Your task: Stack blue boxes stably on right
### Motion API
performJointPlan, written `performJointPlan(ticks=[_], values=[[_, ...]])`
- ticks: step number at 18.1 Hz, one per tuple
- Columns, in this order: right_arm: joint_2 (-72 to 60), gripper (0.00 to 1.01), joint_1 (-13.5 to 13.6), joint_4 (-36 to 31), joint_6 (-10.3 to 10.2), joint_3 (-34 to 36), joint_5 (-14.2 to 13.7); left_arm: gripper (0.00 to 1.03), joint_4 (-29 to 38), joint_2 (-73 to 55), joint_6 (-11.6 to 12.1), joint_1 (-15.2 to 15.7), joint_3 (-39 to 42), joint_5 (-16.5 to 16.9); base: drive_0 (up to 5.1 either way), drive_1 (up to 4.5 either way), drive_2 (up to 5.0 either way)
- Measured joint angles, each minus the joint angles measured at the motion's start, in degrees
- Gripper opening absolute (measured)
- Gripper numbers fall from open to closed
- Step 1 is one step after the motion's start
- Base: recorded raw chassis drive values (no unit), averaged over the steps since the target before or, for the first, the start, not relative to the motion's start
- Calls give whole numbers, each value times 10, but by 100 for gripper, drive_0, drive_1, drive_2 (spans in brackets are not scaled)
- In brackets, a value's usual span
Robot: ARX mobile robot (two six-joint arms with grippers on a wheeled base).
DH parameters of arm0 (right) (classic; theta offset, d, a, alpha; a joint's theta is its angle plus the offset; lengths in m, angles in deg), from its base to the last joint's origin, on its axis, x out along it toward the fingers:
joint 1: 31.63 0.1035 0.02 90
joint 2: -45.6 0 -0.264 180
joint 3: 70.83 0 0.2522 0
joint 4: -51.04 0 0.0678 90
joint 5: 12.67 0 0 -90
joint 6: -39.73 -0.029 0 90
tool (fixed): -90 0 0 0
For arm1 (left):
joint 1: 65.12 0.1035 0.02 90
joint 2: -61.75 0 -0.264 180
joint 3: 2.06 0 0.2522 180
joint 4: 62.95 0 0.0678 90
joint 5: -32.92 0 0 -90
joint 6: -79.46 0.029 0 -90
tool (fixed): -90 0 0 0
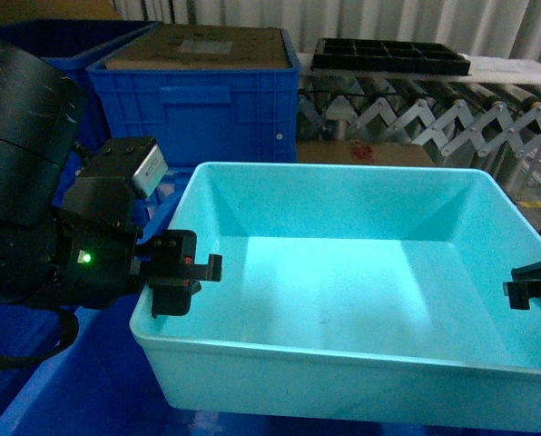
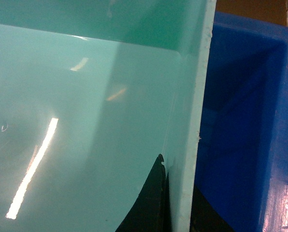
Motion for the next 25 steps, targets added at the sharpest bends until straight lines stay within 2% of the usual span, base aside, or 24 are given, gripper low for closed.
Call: performJointPlan(ticks=[11,13,15,16,17,22,23,24,25], values=[[0,3,0,0,1,0,0,50,0,0,0,0,0,0,0,0,0],[1,22,0,0,29,0,5,66,1,0,8,2,0,-36,0,0,0],[1,42,-1,0,50,0,-3,86,-2,0,19,8,0,-49,0,0,0],[3,64,-9,0,62,0,-11,99,0,0,21,17,0,-65,0,0,0],[3,97,-11,0,65,0,-14,98,0,0,21,19,0,-67,0,0,0],[3,98,-11,0,67,0,-14,98,0,0,21,19,0,-67,0,0,0],[3,98,-11,-7,66,0,-15,95,87,-12,31,18,18,-82,0,0,0],[-16,93,-16,-142,52,30,-36,88,232,-36,42,17,52,-115,0,0,0],[-21,91,-16,-173,47,38,-41,86,256,-40,45,19,60,-120,0,0,0]])
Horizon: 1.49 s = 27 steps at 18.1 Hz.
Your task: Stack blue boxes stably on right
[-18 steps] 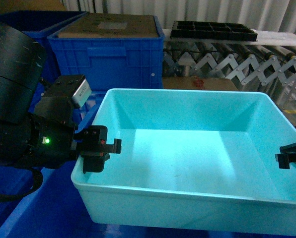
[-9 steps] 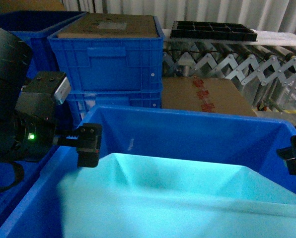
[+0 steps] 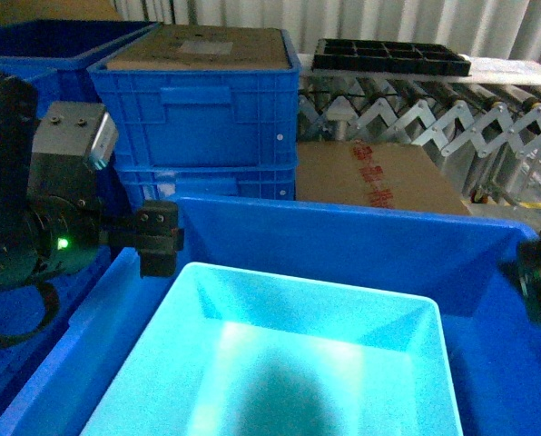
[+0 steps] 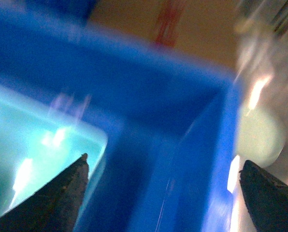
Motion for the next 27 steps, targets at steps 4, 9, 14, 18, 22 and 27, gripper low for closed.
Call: performJointPlan(ticks=[4,9,14,18,22,27], values=[[-15,75,-7,-200,-42,83,-29,70,187,-7,16,12,112,1,0,0,0],[10,58,-10,-321,-62,159,-36,54,315,33,20,38,182,6,0,0,0],[188,2,-8,-335,-76,269,-35,2,338,222,21,80,305,55,0,0,0],[378,2,-7,-204,-77,309,-35,2,202,418,21,108,349,87,0,0,0],[521,2,-7,-97,-77,342,-35,2,92,563,21,145,384,122,0,0,0],[673,2,-7,36,-77,353,-35,2,-42,719,21,145,395,122,0,0,0]])
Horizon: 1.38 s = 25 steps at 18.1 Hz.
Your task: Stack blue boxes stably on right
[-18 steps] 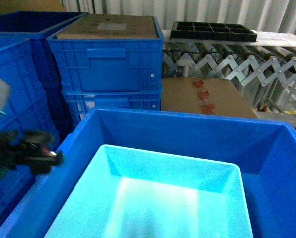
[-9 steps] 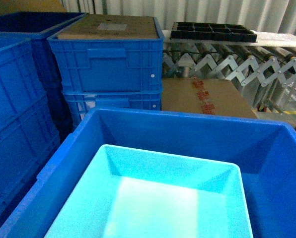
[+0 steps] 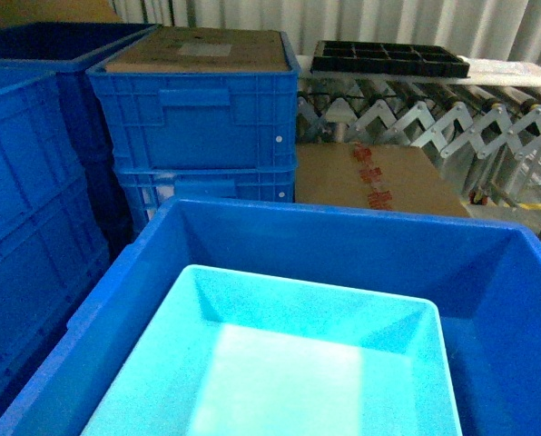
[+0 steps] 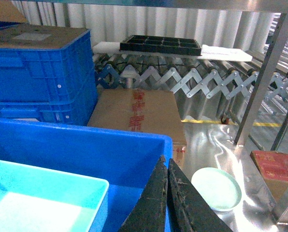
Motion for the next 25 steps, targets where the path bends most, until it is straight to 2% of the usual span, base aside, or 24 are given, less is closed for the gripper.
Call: performJointPlan(ticks=[7,14,15,16,17,18,24,25], values=[[151,2,0,144,0,0,0,2,-148,155,0,0,0,0,0,0,0],[233,2,0,226,0,0,0,2,-230,237,0,0,0,0,0,0,0],[280,2,0,298,0,0,0,2,-267,264,0,0,-1,-1,0,0,0],[328,2,0,325,0,0,-1,2,-341,322,0,0,0,-2,0,0,0],[328,2,0,323,0,-1,0,2,-322,332,1,0,-2,0,0,0,0],[328,2,0,328,0,0,-1,2,-339,332,1,0,0,-2,0,0,0],[328,2,0,327,0,0,0,2,-333,332,1,0,0,0,0,0,0],[328,7,0,327,0,0,0,2,-334,332,1,0,0,0,0,0,0]])
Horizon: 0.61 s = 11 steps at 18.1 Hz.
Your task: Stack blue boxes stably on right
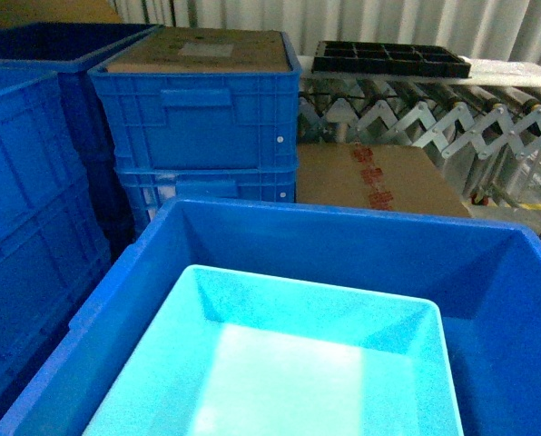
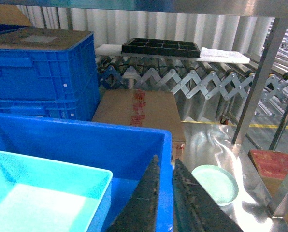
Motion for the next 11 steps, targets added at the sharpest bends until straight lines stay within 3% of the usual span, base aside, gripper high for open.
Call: performJointPlan(ticks=[7,8,11], values=[[0,99,0,0,0,0,0,90,0,0,0,0,0,0,0,0,0],[0,98,0,0,-1,0,0,100,0,0,1,0,0,0,0,0,0],[0,98,0,0,-1,0,0,98,0,0,0,0,0,0,0,0,0]])
